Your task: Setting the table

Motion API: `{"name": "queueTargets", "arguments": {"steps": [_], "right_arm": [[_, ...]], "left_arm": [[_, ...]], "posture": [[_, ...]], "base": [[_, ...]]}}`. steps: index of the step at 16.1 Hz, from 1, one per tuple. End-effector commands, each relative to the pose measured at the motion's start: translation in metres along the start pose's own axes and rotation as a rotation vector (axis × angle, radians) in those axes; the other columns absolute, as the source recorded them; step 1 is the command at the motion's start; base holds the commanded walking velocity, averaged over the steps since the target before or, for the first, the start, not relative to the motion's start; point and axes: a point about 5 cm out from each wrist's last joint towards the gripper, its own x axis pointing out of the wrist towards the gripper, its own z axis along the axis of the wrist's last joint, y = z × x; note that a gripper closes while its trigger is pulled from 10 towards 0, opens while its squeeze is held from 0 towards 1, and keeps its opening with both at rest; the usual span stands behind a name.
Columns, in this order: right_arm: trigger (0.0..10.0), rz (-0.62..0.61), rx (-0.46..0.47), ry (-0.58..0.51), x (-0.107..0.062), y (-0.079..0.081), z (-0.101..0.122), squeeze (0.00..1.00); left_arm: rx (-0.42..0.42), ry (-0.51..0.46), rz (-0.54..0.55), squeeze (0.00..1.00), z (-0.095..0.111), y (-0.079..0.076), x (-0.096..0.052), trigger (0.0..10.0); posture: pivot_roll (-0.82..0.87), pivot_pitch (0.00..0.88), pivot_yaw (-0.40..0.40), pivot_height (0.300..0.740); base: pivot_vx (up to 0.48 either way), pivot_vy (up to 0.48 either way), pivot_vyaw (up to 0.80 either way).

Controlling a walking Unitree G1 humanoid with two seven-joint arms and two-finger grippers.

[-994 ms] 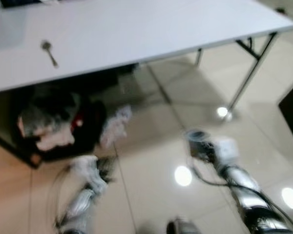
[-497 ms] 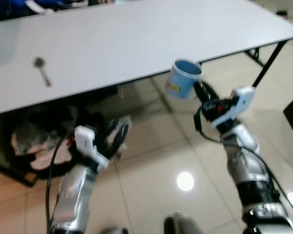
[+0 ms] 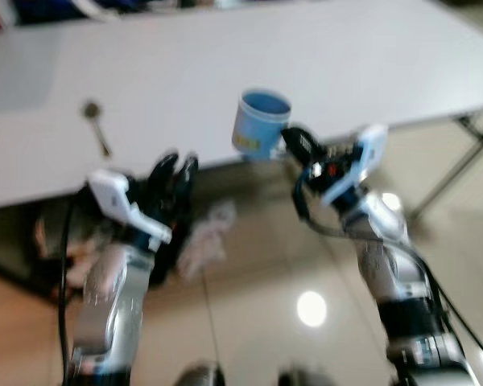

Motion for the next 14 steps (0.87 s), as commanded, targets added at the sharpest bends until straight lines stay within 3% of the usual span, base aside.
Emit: {"name": "queueTargets", "arguments": {"steps": [1, 4, 14], "right_arm": [[10.0, -0.031, -0.016, -0.011, 0.0, -0.003, 0.008, 0.0], [10.0, -0.05, -0.02, 0.007, 0.002, -0.004, 0.006, 0.0], [10.0, -0.035, -0.033, -0.014, 0.01, -0.002, 0.014, 0.0]], "left_arm": [[0.011, 0.025, 0.02, 0.0, -0.001, -0.002, -0.001, 10.0], [0.037, 0.069, 0.084, 0.0, -0.009, 0.006, -0.006, 10.0], [0.062, 0.067, 0.116, 0.0, -0.011, 0.0, 0.002, 10.0]], "posture": [[-0.08, 0.11, 0.009, 0.74], [-0.08, 0.112, 0.007, 0.74], [-0.08, 0.096, 0.001, 0.74]], "base": [[0.461, 0.0, 0.0], [0.461, 0.0, 0.0], [0.46, 0.0, 0.0]]}}
